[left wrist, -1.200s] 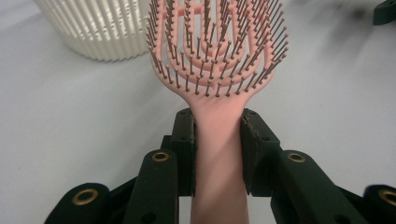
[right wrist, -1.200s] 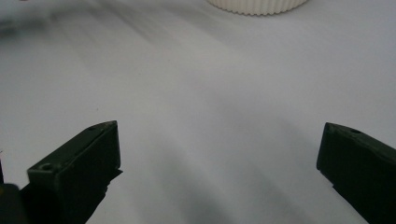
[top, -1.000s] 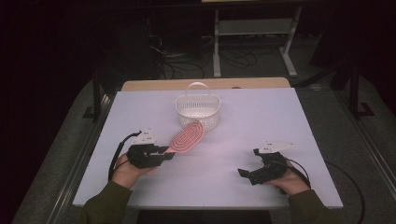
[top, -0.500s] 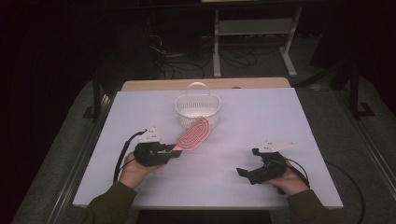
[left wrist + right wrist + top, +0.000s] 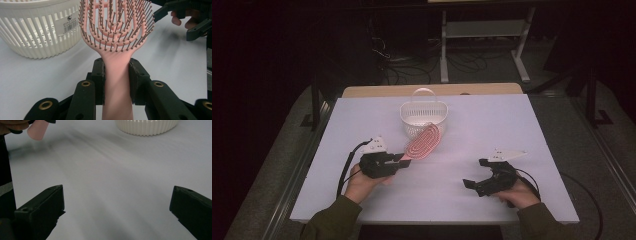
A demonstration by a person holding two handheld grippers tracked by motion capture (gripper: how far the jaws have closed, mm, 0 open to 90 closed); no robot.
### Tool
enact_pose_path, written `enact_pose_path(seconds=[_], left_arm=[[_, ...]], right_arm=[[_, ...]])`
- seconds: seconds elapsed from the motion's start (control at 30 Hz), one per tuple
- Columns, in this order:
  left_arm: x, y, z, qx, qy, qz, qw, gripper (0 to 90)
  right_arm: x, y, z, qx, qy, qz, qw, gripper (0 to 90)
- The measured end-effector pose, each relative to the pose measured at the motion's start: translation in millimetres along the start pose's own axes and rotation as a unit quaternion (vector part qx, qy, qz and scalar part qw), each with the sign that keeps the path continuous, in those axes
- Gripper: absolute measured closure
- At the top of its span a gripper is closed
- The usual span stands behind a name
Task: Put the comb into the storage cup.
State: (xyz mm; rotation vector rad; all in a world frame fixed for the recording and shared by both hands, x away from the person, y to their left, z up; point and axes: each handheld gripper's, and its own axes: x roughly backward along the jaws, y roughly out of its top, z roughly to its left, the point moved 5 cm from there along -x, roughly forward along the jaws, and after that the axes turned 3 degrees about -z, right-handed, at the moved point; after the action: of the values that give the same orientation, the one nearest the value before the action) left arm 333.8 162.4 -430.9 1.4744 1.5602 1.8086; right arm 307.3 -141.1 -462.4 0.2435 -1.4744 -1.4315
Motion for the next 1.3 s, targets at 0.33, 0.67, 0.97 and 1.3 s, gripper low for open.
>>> enact_pose_path(seconds=[0.33, 0.67, 0.97, 1.3], left_arm=[[0.2, -3.5, -5.9, -0.005, 0.001, -0.003, 1.0, 70.0], [0.2, -5.6, -7.7, -0.009, 0.005, -0.002, 0.9999, 70.0], [0.1, -5.5, -8.4, -0.01, 0.007, -0.004, 0.9999, 70.0], [-0.8, -5.6, -9.9, -0.011, 0.006, -0.005, 0.9999, 70.0]], right_arm=[[2.5, 13.0, 3.9, -0.001, 0.0, -0.017, 0.9999, 0.0], [1.4, 22.1, 5.8, -0.004, 0.014, -0.018, 0.9997, 0.0], [-2.7, 37.0, 9.1, -0.007, 0.019, -0.03, 0.9993, 0.0], [-2.8, 46.9, 9.6, -0.02, 0.02, -0.042, 0.9987, 0.0]])
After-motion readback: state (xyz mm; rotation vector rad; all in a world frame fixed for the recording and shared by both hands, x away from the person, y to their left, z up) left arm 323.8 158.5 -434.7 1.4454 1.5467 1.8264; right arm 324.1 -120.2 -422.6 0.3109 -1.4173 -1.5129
